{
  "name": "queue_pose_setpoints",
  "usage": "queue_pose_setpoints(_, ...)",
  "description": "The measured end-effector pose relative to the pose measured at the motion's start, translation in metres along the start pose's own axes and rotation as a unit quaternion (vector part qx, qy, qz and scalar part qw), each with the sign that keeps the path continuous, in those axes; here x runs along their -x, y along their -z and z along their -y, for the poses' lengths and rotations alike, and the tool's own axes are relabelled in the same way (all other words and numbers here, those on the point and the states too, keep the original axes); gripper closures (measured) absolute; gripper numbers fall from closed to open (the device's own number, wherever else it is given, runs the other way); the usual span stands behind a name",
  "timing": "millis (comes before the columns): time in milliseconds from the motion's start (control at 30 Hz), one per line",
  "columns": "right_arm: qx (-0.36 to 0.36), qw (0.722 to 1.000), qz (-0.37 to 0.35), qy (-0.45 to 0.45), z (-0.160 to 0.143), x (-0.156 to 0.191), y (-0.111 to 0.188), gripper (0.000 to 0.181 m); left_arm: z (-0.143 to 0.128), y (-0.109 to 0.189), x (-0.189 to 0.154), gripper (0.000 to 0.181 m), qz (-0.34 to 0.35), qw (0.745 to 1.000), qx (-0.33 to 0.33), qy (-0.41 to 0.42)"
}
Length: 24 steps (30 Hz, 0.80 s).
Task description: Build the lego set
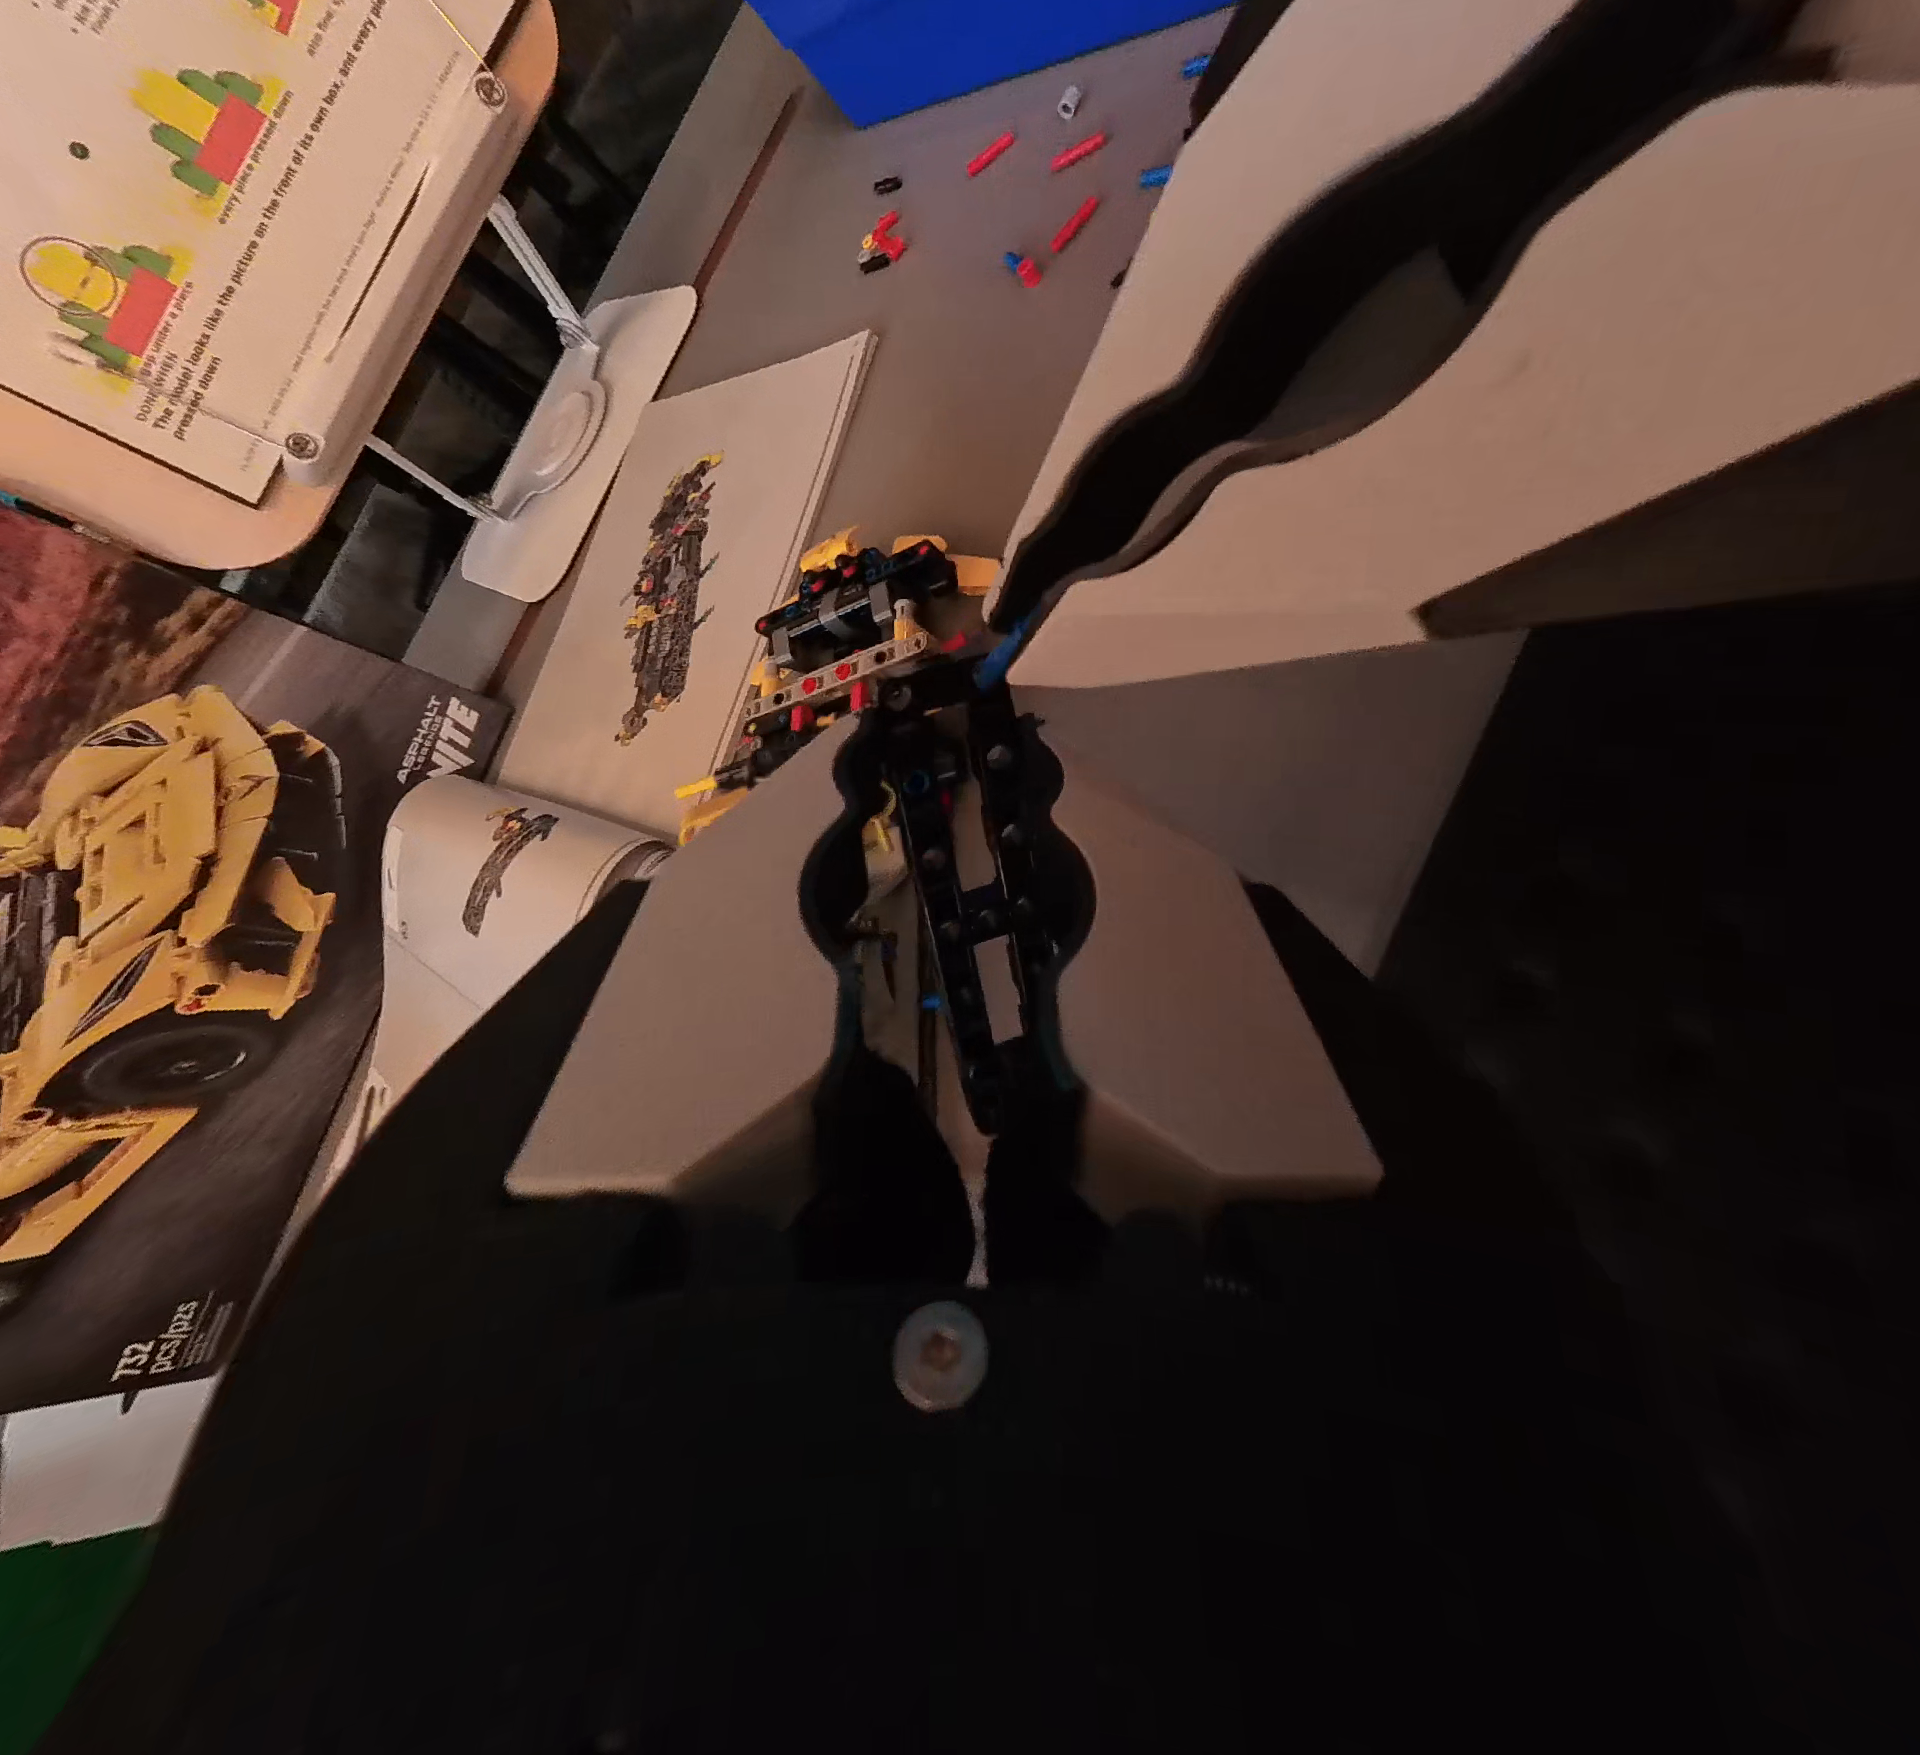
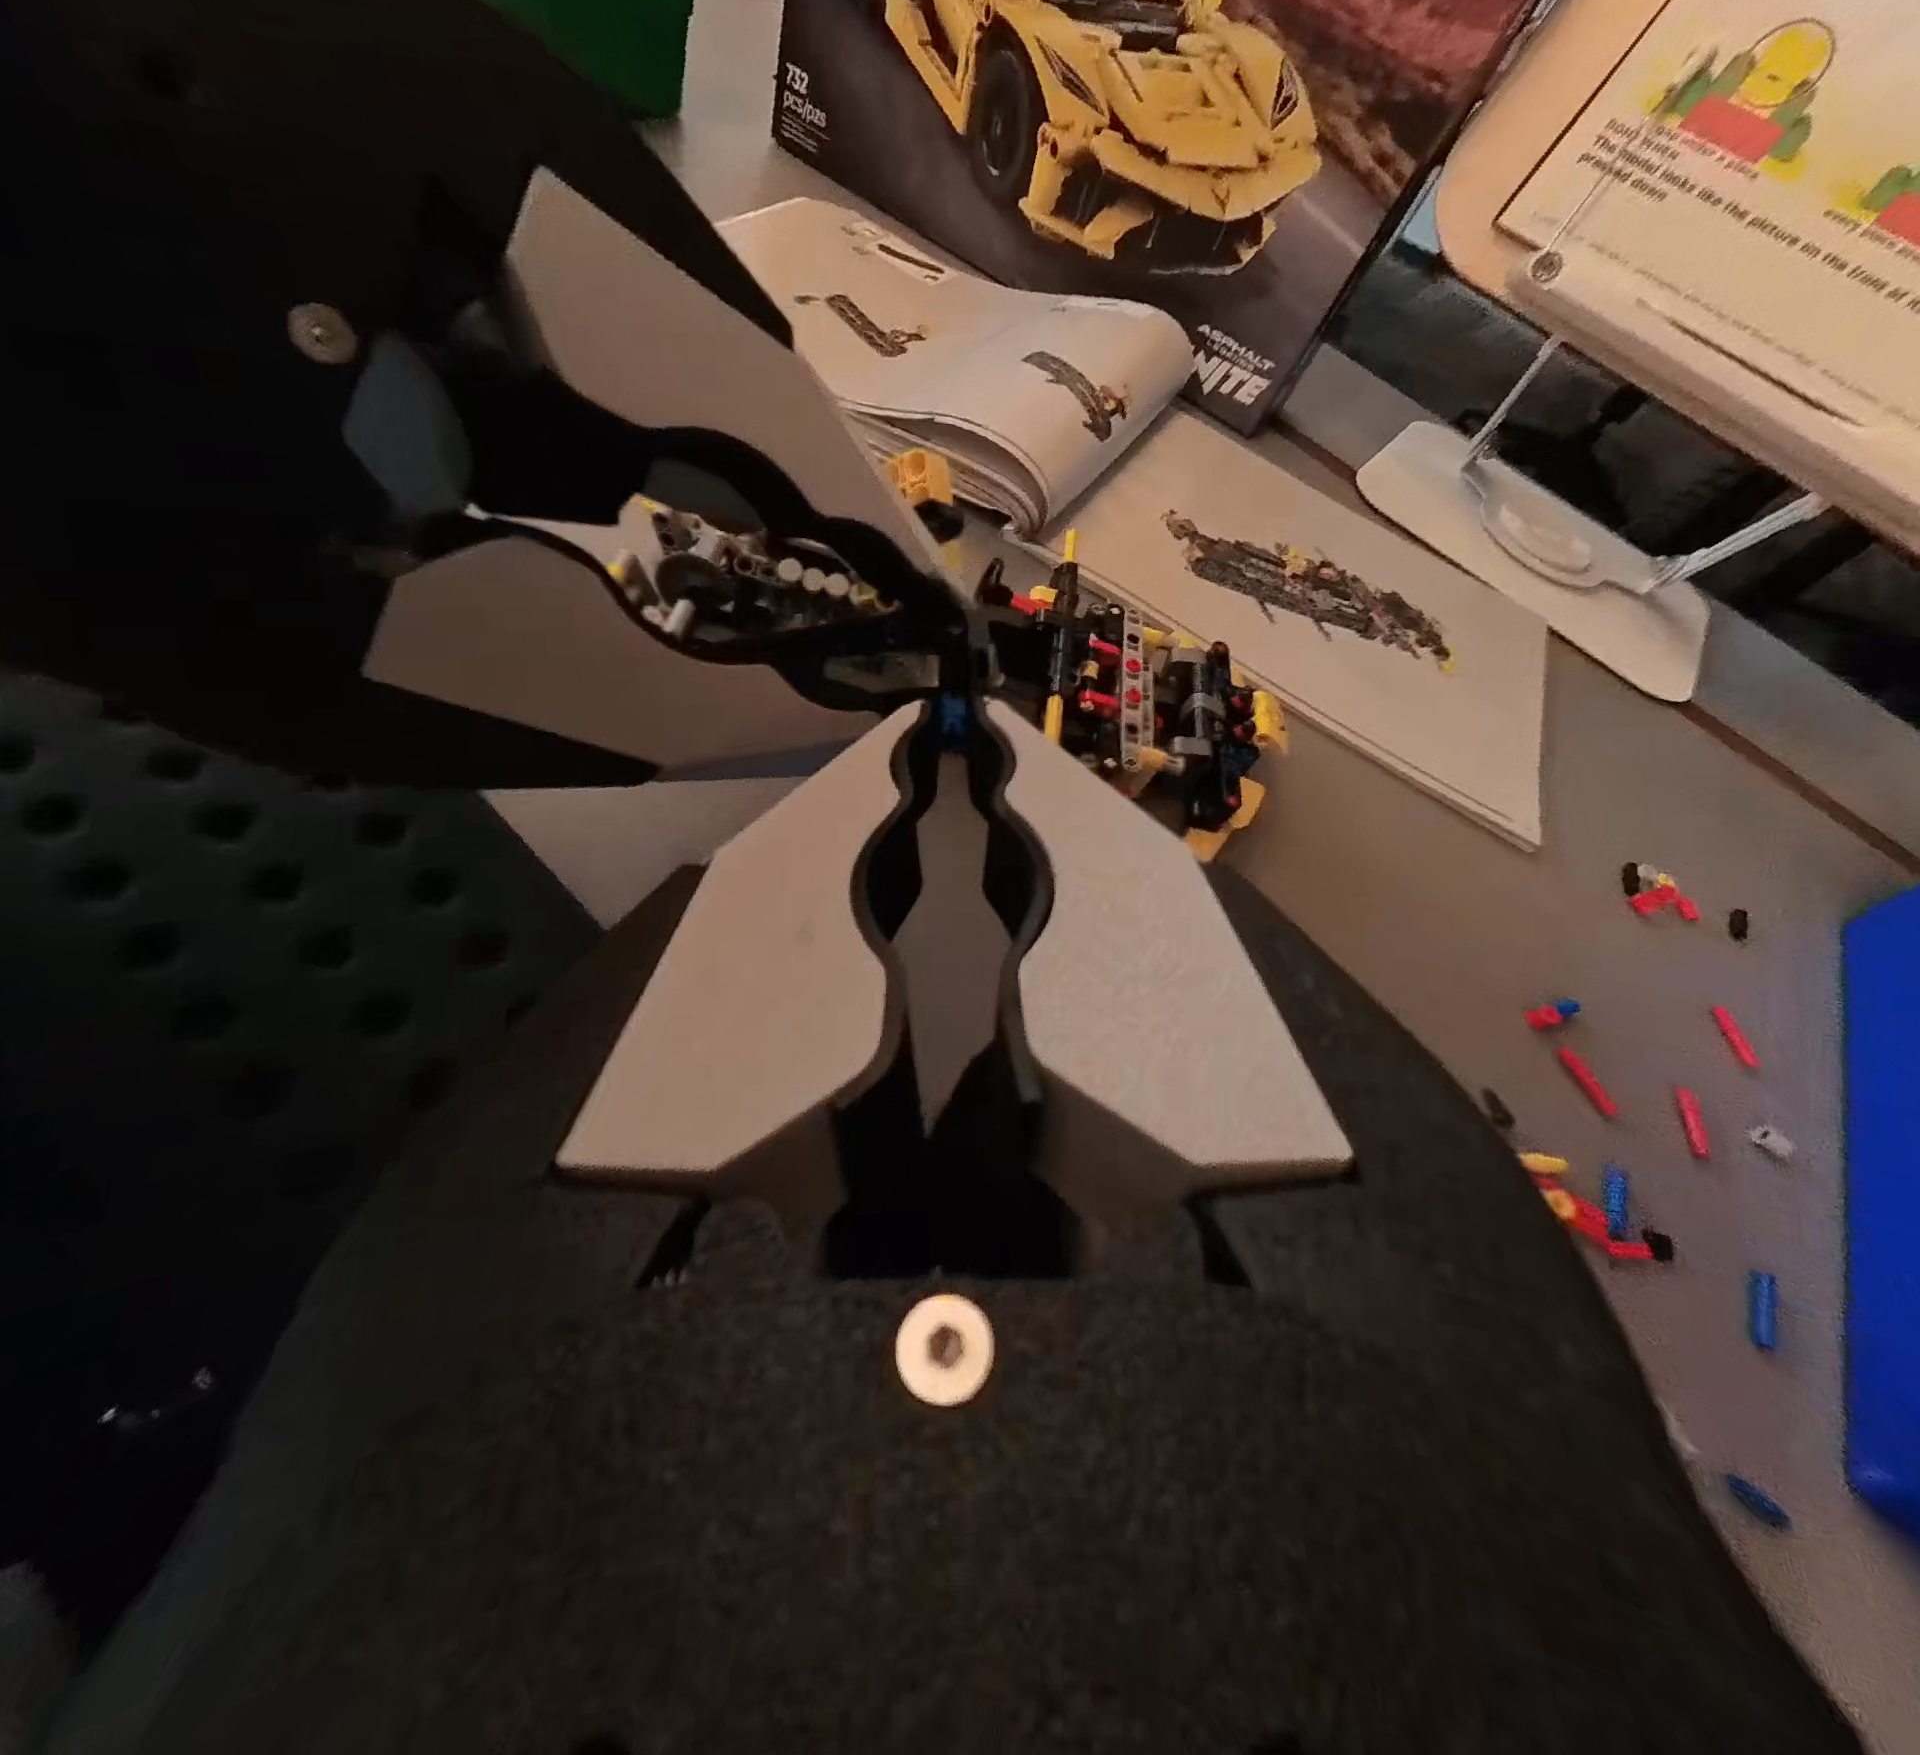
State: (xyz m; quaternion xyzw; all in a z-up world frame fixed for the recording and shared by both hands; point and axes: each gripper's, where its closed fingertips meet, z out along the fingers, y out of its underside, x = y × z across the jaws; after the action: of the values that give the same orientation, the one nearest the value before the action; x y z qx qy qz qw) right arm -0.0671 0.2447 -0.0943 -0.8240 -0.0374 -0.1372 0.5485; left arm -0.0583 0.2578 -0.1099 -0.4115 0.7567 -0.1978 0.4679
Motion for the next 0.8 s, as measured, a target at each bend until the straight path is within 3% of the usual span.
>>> queue_pose_setpoints(367,0.007,0.997,-0.042,0.06,-0.001,0.003,0.001,0.177,0.005,0.001,-0.02,0.155,-0.015,1.0,0.0,-0.015)
queue_pose_setpoints(500,-0.019,0.999,0.001,0.04,-0.003,0.007,0.011,0.177,-0.006,0.005,-0.028,0.154,-0.098,0.994,0.022,0.041)
queue_pose_setpoints(633,-0.077,0.99,0.105,0.05,-0.012,0.02,0.022,0.177,-0.013,0.016,-0.054,0.155,-0.251,0.964,0.028,0.089)
queue_pose_setpoints(800,-0.072,0.974,0.204,-0.06,-0.027,0.015,0.032,0.177,-0.011,0.026,-0.061,0.154,-0.369,0.927,0.049,0.047)
